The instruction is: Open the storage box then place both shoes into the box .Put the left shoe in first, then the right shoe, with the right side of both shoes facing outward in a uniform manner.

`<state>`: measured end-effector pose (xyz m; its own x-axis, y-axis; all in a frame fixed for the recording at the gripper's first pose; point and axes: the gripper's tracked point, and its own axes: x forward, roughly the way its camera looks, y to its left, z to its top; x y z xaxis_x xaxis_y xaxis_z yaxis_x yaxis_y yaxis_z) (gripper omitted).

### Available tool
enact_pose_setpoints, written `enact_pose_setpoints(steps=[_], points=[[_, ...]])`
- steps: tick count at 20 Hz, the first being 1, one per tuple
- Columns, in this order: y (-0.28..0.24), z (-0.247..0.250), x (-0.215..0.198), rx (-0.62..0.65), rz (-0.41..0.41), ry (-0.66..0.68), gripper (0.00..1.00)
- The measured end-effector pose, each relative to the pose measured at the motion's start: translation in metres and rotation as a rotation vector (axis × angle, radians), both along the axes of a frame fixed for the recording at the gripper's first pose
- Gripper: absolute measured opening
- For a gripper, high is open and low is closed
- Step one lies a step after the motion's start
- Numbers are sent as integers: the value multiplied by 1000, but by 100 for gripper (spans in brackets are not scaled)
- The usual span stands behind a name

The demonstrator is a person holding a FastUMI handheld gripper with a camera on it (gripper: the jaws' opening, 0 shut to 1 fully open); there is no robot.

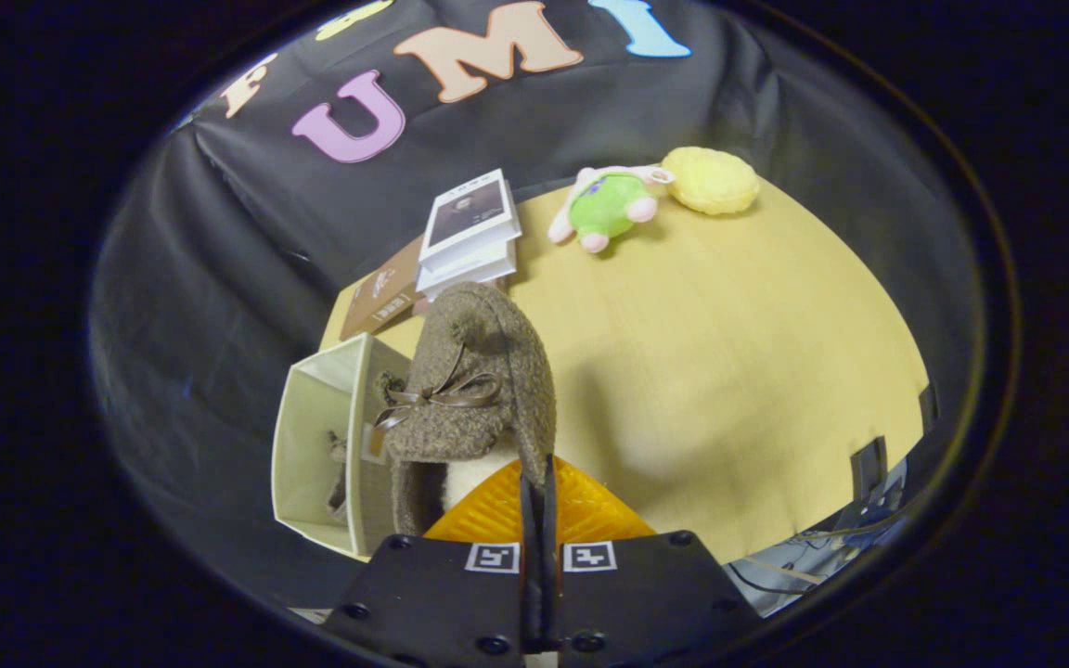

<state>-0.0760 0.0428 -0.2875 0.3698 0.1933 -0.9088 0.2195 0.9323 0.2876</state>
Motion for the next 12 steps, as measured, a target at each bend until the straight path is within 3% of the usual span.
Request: enact_pose_setpoints(steps=[12], points=[[143, 26, 29, 149, 96, -57, 3]])
